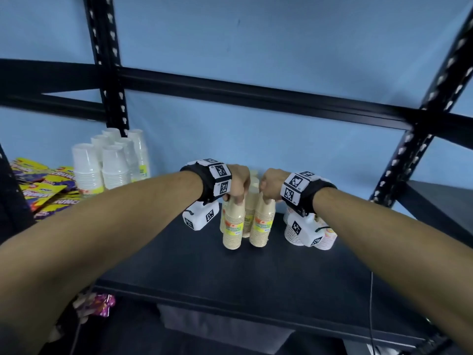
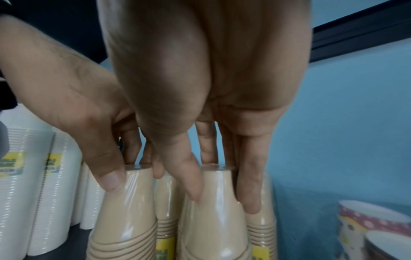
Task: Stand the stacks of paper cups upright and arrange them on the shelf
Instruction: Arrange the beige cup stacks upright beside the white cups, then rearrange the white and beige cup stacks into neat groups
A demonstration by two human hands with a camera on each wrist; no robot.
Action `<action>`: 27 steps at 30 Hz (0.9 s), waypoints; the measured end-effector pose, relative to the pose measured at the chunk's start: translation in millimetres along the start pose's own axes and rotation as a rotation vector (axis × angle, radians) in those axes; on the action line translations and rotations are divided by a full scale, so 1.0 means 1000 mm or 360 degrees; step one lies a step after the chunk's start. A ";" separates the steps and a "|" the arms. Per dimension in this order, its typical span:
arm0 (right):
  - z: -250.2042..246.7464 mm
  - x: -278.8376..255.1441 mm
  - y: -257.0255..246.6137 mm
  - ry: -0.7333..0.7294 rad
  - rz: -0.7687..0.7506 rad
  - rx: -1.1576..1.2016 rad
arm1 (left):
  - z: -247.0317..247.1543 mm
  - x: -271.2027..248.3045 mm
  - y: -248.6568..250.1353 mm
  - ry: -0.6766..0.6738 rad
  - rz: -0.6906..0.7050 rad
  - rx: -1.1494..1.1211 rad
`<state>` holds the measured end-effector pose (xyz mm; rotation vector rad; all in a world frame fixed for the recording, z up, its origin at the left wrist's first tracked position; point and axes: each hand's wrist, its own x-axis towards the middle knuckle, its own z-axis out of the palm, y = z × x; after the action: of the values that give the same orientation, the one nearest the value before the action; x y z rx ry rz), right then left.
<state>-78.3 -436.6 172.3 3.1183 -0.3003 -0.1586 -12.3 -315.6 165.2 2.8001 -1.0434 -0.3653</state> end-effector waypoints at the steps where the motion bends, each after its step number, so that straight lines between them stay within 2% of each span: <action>1: 0.002 0.000 0.003 0.0011 0.0014 -0.0022 | 0.001 0.002 0.003 -0.0003 0.0007 -0.0007; 6: 0.014 0.009 0.015 0.0148 0.0097 -0.0025 | 0.009 0.011 0.016 -0.0029 0.0057 -0.0001; 14: 0.023 0.024 0.028 0.0140 0.0096 0.0163 | 0.016 0.021 0.020 -0.0028 0.0098 -0.0025; 17: 0.026 0.028 0.026 0.0172 0.0166 0.0183 | 0.015 0.023 0.019 -0.0023 0.0109 -0.0033; 27: 0.026 0.040 0.028 0.0140 0.0155 0.0329 | 0.012 0.023 0.017 -0.0107 0.0140 -0.0078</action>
<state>-47.0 -471.1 142.7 3.2914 -0.4966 0.0112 -10.0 -344.0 152.9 2.7054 -1.1506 -0.4708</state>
